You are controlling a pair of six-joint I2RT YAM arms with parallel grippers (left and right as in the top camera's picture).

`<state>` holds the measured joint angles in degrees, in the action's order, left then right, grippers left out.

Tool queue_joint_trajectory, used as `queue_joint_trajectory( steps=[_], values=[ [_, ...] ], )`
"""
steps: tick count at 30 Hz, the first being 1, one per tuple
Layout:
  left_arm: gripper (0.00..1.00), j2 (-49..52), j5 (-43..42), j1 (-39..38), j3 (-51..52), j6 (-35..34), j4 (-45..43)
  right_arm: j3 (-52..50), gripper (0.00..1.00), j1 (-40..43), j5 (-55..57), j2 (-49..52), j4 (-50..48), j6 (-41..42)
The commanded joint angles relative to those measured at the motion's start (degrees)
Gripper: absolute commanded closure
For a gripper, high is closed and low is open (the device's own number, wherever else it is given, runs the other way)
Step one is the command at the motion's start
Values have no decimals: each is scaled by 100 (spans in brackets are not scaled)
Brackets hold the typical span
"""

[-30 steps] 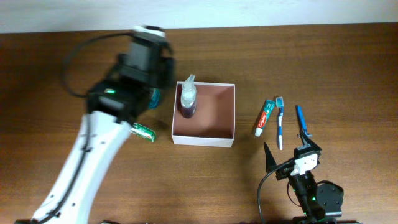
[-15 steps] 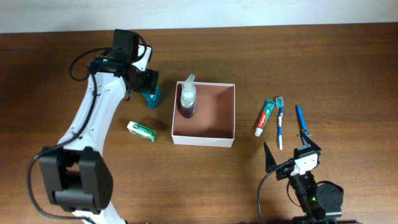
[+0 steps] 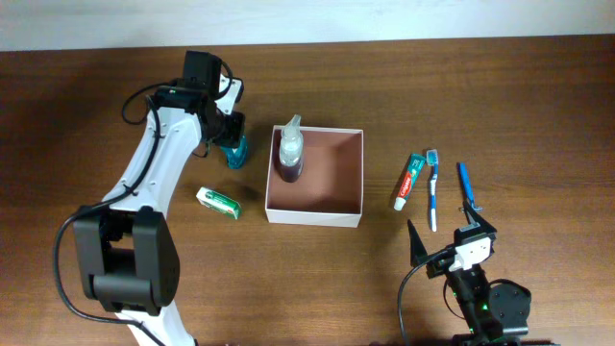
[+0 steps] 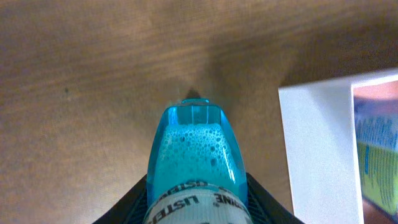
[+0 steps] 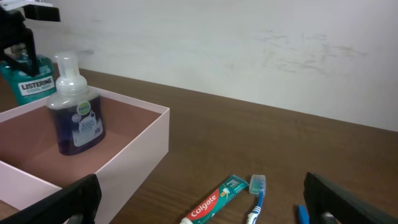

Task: Pack container
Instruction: 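Return the left gripper and grasp the teal Listerine bottle, then carry the Listerine bottle with the left gripper into the box beside the soap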

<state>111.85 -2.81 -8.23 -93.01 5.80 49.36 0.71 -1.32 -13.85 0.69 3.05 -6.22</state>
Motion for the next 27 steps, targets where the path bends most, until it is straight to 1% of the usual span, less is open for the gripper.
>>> queue_joint_trajectory(
  steps=[1,3,8,10,14,18,20,23,24,27],
  values=[
    [80,-509,-87,2,-216,33,118,-39,1,-55,-52,-48,17,26],
    [90,-658,-85,2,-219,33,179,-39,1,-55,-52,-48,17,26],
    [99,-1185,-87,-15,-407,28,632,-39,1,-55,-52,-48,17,26],
    [99,-1541,-85,-129,-638,31,883,-39,1,-55,-52,-48,17,26],
    [99,-2387,-83,-796,-1080,0,1360,-39,1,-55,-52,-48,17,26],
    [99,-2857,-83,-1589,-1082,-763,1589,-39,1,-55,-52,-48,17,26],
    [99,-2848,-35,-2024,-1073,-1060,1602,-39,1,-55,-52,-48,17,26],
    [99,-2605,511,-2531,-1014,-1580,1550,-39,1,-55,-52,-48,17,26],
    [99,-2337,732,-2732,-1010,-1829,1519,-39,1,-55,-52,-48,17,26],
    [99,-1832,739,-2898,-1010,-1980,1340,-39,1,-55,-50,-48,17,26]
  ],
)
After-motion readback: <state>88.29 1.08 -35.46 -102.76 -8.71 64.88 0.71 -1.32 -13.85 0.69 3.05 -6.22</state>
